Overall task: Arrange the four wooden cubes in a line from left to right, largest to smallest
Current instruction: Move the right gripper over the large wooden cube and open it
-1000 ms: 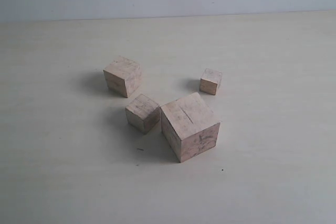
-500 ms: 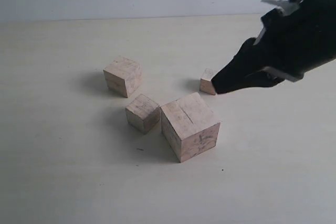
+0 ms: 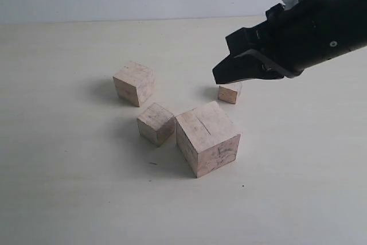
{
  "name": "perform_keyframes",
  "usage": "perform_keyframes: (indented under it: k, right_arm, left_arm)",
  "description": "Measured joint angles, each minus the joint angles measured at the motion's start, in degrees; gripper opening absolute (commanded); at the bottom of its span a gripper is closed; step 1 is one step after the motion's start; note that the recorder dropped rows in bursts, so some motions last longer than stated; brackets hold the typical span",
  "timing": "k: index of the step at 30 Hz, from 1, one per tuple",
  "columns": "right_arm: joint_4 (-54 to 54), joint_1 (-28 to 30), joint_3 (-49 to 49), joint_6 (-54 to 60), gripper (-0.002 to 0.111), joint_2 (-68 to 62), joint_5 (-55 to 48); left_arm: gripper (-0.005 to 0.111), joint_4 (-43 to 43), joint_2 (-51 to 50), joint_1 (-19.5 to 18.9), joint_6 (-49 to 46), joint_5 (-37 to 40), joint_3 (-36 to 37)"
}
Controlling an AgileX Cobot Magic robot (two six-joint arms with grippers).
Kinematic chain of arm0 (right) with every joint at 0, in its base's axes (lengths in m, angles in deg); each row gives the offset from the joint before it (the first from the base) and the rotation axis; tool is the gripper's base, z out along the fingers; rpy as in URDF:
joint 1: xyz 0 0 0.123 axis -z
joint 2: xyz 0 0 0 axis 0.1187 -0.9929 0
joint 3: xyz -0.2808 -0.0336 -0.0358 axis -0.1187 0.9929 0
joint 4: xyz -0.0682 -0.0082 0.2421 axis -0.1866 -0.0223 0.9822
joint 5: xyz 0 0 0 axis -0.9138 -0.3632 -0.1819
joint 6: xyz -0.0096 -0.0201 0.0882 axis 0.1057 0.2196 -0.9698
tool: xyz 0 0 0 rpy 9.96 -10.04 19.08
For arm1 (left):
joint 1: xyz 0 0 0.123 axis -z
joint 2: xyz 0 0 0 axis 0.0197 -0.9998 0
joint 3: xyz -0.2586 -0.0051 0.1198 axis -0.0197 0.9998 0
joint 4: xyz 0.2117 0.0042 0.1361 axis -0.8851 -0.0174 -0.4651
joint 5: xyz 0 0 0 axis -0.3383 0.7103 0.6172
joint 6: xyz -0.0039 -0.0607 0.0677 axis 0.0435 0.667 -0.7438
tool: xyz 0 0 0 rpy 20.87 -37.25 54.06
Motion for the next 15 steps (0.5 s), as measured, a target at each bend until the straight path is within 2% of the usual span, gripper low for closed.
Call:
perform_keyframes:
  k: [8,15]
  right_arm:
    - [0.7,0.0,0.0,0.0,0.0,0.0,6.2]
    - [7.8,0.0,0.0,0.7,0.0,0.0,8.1]
  left_arm:
    - [0.0,0.0,0.0,0.0,0.0,0.0,0.0]
    - [0.0,0.0,0.0,0.0,0.0,0.0,0.0]
